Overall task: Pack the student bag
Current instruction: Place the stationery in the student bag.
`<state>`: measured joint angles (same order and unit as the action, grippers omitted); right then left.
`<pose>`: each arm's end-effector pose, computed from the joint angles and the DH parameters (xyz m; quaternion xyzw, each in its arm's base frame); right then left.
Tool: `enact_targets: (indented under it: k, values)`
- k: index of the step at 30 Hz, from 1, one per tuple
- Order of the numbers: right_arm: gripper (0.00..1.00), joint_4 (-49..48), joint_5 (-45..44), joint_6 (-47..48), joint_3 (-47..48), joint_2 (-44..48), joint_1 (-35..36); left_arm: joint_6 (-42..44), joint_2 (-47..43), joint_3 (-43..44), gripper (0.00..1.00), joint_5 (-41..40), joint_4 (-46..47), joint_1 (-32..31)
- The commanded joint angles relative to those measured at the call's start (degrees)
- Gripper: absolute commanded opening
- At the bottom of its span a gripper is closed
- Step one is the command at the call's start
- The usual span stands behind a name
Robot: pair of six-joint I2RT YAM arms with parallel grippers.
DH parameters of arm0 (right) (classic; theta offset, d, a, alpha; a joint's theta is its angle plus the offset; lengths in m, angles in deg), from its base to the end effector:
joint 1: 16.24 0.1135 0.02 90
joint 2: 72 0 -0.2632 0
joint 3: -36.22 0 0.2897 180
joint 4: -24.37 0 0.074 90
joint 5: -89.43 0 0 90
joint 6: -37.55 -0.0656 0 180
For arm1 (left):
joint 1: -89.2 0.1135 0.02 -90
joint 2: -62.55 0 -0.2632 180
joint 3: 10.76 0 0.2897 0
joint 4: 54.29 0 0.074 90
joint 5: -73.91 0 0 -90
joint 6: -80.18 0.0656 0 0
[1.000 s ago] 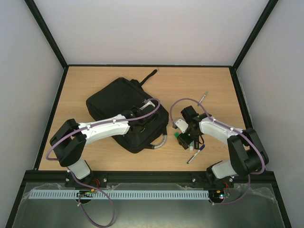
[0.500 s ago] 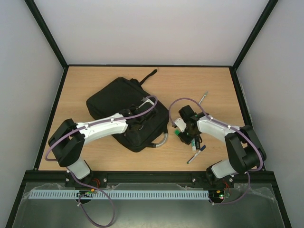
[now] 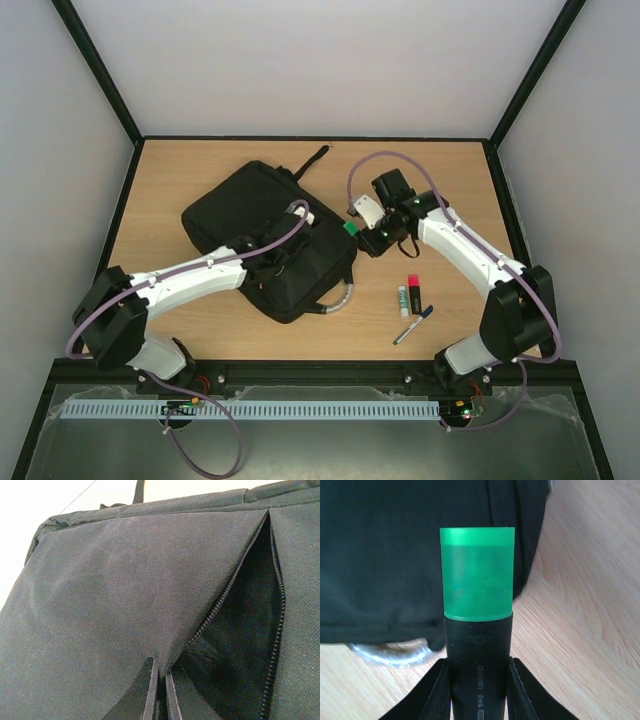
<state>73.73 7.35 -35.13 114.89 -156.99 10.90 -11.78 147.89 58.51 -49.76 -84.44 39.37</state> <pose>0.3192 0.1738 0.2290 -0.3795 0.8746 0.0909 0.2876 0.2639 -0.2562 0.2028 0.2616 0.8556 0.0859 0.4384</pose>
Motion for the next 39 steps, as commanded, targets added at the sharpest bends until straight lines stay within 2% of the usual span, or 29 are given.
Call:
enact_targets:
  k: [1,13,21,32,39]
  values:
    - [0.18,8.6,8.1,-1.1,6.5,-4.3,1.3,0.6,-5.1,-1.5,0.02,3.1,6.2,-0.2]
    - [0.17,12.2,13.8,-3.0,15.9,-14.5,8.8,0.9,-6.1,-2.5,0.02,4.2,6.7,-0.2]
    - [0.17,12.0,16.4,-6.4,21.2,-23.2,9.0,1.1,-6.5,-2.8,0.02,5.5,7.0,-0.4]
    - [0.19,5.3,15.5,-11.8,27.1,-25.6,9.0,3.1,-5.6,-3.4,0.02,5.7,6.9,-2.8]
    - [0.42,5.4,15.0,-10.9,24.7,-23.7,9.0,3.5,-5.0,-3.4,0.02,4.6,6.4,-3.0]
